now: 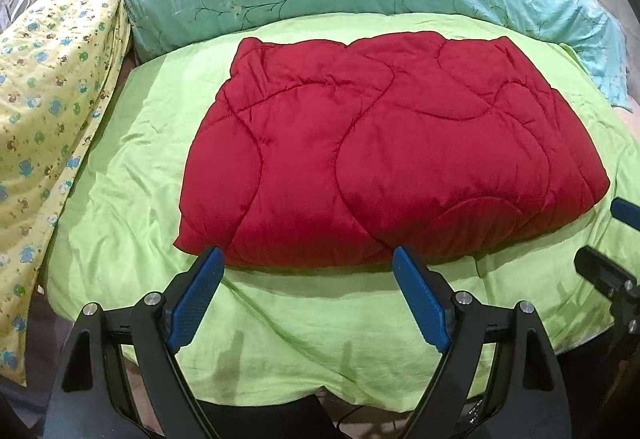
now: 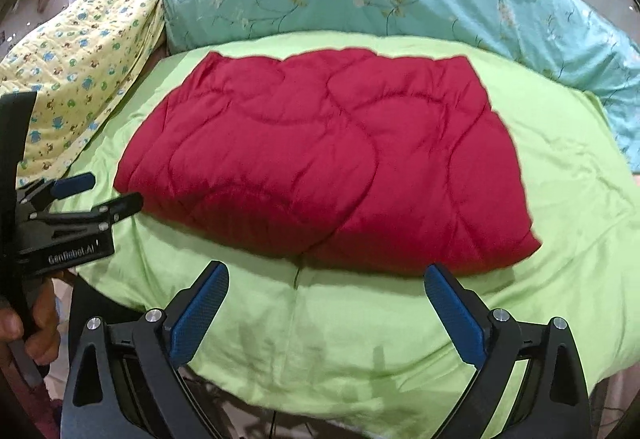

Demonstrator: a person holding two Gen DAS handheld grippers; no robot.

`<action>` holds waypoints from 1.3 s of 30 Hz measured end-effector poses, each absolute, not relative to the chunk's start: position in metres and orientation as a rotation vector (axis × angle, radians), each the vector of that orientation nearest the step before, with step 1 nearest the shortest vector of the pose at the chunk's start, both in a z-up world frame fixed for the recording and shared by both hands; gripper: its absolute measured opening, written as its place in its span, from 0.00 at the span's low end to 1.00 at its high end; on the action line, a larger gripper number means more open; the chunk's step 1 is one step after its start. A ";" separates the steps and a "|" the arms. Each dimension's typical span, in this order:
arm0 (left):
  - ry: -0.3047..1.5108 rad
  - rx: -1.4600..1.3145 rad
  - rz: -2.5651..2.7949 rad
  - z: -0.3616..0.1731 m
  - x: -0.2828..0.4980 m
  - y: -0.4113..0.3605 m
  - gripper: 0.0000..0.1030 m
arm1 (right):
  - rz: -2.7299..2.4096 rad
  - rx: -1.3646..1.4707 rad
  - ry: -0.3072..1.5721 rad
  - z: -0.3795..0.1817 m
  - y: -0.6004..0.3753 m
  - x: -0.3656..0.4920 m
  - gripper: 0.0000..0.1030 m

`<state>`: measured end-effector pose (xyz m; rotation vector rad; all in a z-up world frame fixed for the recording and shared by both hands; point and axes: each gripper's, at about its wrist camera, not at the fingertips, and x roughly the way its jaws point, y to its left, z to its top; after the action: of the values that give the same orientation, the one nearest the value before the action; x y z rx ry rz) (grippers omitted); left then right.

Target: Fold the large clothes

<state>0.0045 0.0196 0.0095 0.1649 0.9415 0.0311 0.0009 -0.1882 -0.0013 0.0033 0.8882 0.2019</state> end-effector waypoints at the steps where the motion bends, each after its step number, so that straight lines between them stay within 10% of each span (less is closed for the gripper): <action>1: 0.948 0.162 0.030 0.010 0.007 0.020 0.84 | 0.199 0.003 0.886 0.001 -0.189 0.003 0.97; 39: 0.977 0.156 0.020 0.014 0.051 0.012 0.85 | 0.181 0.013 0.928 0.012 -0.180 0.063 0.98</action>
<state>0.0510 0.0124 0.0138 0.1555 0.9768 0.0196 0.0625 -0.1802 0.0124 0.0129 0.9282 0.1809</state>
